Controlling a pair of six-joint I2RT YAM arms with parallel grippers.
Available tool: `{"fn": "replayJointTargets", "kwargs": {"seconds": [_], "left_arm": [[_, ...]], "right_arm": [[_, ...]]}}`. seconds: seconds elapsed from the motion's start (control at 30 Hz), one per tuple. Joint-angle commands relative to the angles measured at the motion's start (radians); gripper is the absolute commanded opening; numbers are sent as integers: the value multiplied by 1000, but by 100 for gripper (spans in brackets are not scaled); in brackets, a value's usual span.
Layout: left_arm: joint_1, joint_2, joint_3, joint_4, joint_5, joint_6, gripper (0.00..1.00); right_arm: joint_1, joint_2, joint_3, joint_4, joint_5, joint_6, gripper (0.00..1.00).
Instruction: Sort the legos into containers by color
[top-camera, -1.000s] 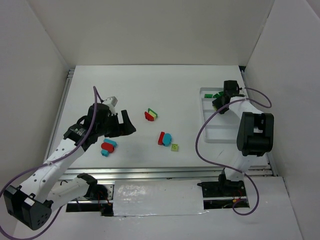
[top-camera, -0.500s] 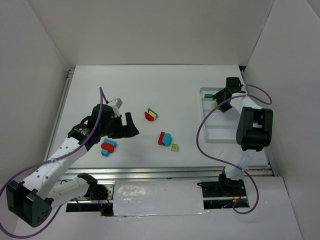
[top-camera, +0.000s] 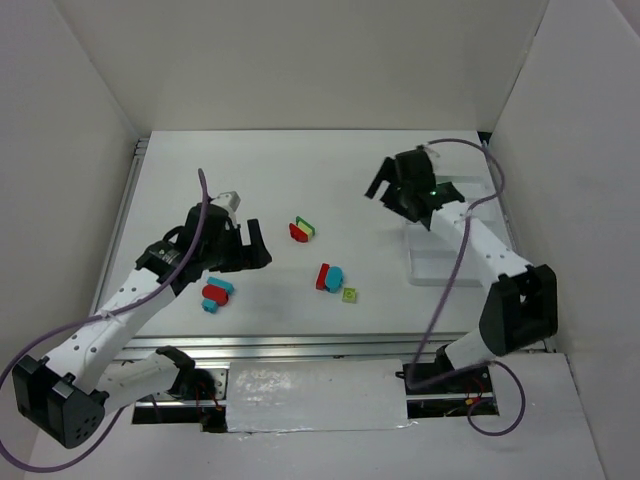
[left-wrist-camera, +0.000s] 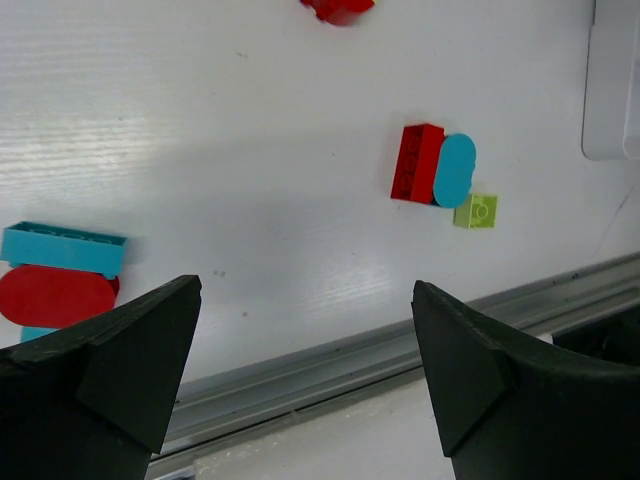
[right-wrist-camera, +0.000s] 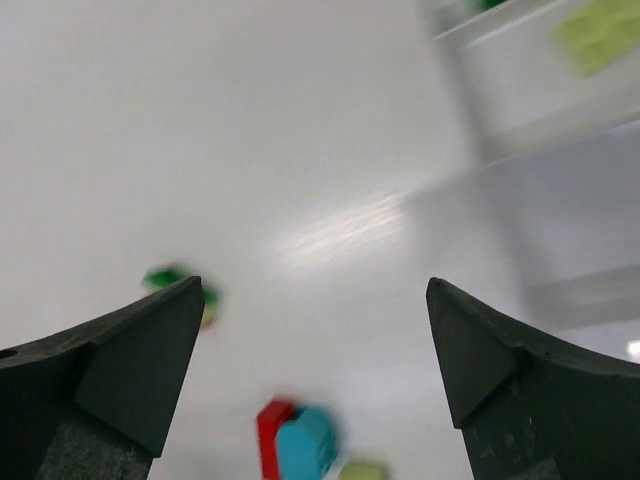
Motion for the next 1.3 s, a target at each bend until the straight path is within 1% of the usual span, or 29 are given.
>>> {"fn": "replayJointTargets", "kwargs": {"seconds": [0.0, 0.07, 0.1, 0.17, 0.2, 0.23, 0.3, 0.37, 0.4, 0.43, 0.5, 0.53, 0.57, 0.7, 0.77, 0.87, 1.07, 1.13, 1.17, 1.27], "left_arm": [[0, 11, 84, -40, -117, -4, 99], [0, 13, 90, -44, -113, -2, 99], [0, 10, 96, -46, -111, 1, 99], [0, 2, 102, -58, -113, 16, 99], [1, -1, 110, -66, -122, 24, 99], [1, -4, 114, -75, -127, 34, 99], [0, -16, 133, -109, -137, 70, 98], [1, -31, 139, -130, -160, 106, 99], [1, -48, 137, -147, -177, 119, 99], [0, -58, 134, -156, -227, 134, 99], [1, -82, 119, -178, -284, 142, 99], [1, -88, 111, -182, -326, 139, 100], [1, -102, 89, -181, -332, 136, 100], [1, -121, 68, -147, -288, 143, 100], [1, -121, 68, -147, -300, 139, 100], [1, -119, 59, -138, -282, 142, 100], [1, -134, 55, -130, -283, 146, 99], [1, -134, 53, -130, -277, 148, 100], [0, -133, 55, -129, -277, 149, 99], [1, -125, 56, -129, -274, 151, 100]], "right_arm": [[256, -136, -52, -119, 103, -81, 100], [357, -166, -95, -144, 166, -46, 99], [449, -172, -107, -156, 197, -28, 100], [525, -176, -127, -211, 256, 53, 98], [584, -178, -133, -234, 336, 87, 98], [614, -181, -144, -248, 361, 130, 96], [652, -195, -193, -230, 358, 141, 94], [697, -187, -233, -183, 300, 129, 92], [710, -177, -254, -182, 292, 137, 91], [735, -164, -262, -182, 297, 144, 89], [747, -123, -284, -173, 295, 150, 87], [752, -111, -293, -161, 275, 147, 83], [754, -106, -311, -129, 268, 146, 82], [754, -62, -317, -104, 274, 149, 75], [755, -38, -310, -89, 274, 140, 75], [754, 3, -301, -72, 261, 126, 74], [744, 54, -320, -38, 240, 134, 68], [744, 58, -330, -31, 235, 140, 61], [744, 60, -331, -32, 240, 143, 54], [744, 63, -336, -37, 248, 149, 44]]}}
